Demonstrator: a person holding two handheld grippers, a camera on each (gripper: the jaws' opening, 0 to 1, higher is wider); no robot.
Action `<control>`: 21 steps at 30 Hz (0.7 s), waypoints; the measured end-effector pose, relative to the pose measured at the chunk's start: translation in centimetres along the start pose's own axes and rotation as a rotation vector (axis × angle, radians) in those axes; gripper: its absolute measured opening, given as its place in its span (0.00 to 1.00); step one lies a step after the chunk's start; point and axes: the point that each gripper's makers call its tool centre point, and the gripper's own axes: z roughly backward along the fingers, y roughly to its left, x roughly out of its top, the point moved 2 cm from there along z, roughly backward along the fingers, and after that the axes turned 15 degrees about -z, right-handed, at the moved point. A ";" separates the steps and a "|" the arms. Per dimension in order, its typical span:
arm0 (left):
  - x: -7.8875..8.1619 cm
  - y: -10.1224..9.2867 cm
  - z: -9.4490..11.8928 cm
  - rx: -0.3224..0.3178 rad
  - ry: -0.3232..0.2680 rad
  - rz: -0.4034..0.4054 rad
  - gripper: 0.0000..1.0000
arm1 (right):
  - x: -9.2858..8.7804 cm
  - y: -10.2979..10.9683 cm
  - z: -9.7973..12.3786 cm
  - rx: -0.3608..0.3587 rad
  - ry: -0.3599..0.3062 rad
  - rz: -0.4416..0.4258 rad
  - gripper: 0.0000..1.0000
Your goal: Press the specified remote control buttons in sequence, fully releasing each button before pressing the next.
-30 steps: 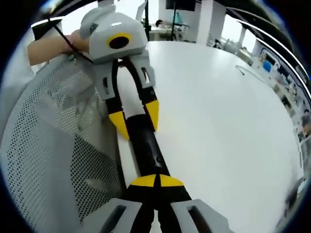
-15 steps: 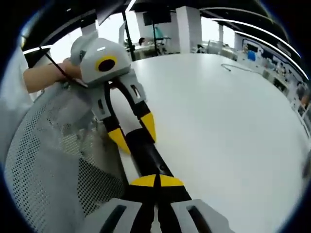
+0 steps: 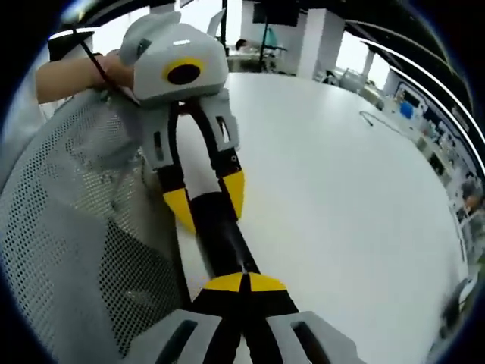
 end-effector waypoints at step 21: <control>0.1 0.0 0.0 -0.007 -0.004 0.000 0.25 | -0.7 0.3 0.4 0.015 0.145 0.188 0.00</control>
